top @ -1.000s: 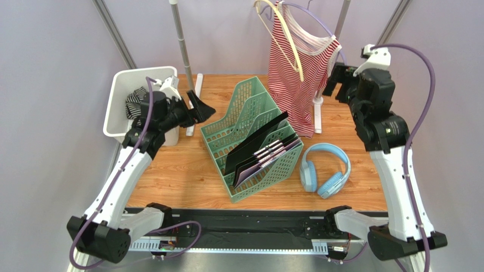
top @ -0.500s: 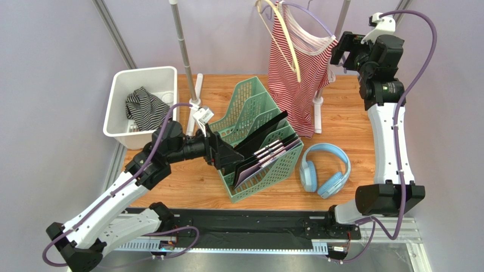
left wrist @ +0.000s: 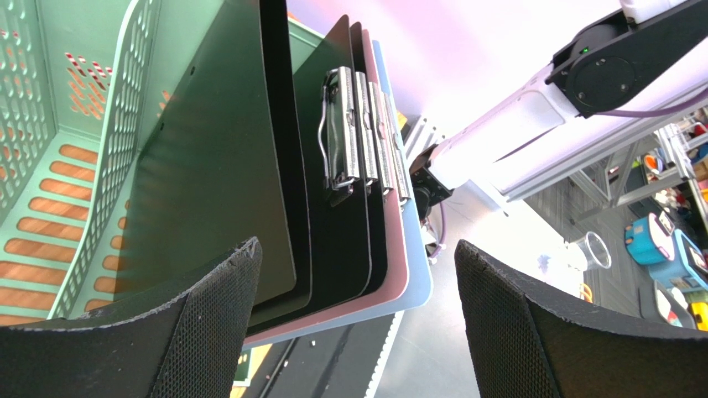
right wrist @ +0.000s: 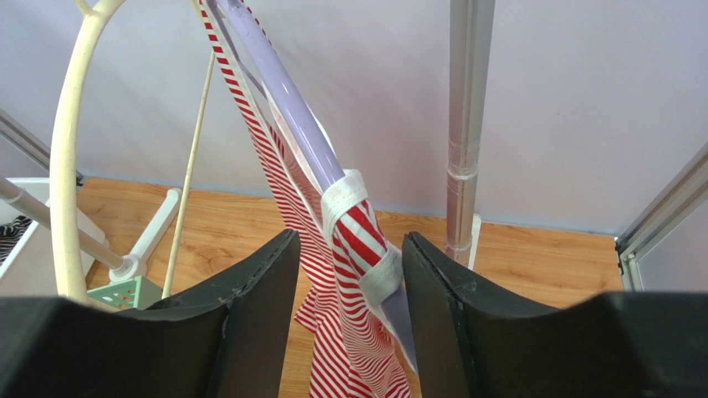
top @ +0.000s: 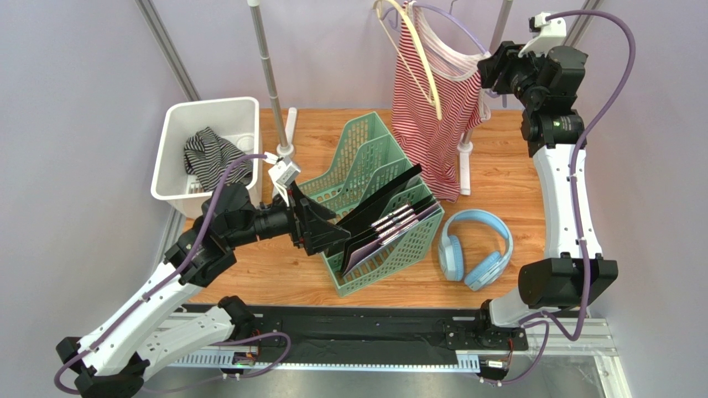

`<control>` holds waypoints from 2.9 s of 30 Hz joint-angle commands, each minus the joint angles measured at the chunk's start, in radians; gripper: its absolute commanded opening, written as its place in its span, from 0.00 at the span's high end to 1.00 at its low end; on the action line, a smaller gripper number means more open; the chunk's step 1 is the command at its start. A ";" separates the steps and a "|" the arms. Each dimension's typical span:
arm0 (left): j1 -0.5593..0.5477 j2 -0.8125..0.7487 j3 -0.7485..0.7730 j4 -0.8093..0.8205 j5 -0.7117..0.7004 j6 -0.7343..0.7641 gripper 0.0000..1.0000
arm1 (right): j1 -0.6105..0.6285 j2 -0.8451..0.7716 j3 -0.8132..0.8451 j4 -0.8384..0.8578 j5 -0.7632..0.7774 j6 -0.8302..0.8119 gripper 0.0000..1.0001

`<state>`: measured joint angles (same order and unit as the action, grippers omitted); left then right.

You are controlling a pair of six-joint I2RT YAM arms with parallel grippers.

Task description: Remove the tank top from the hanger

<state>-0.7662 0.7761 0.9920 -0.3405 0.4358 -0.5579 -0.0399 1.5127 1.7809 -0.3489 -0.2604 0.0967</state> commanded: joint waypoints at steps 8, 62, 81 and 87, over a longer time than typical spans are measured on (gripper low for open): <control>-0.007 -0.026 0.037 -0.008 0.001 0.007 0.11 | 0.002 0.055 0.025 0.074 -0.080 0.008 0.50; -0.229 0.219 0.318 0.020 -0.042 0.038 0.18 | 0.029 -0.456 -0.207 0.015 0.036 0.158 1.00; -0.234 0.945 1.365 -0.288 -0.255 0.300 0.16 | 0.028 -0.730 -0.298 -0.297 0.104 0.172 1.00; -0.234 1.048 1.403 -0.142 -0.341 0.325 0.15 | 0.028 -0.815 -0.288 -0.355 0.082 0.166 1.00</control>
<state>-0.9955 1.8046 2.3867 -0.5613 0.1642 -0.2893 -0.0139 0.7609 1.4277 -0.7235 -0.1699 0.2588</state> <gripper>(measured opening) 0.848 0.182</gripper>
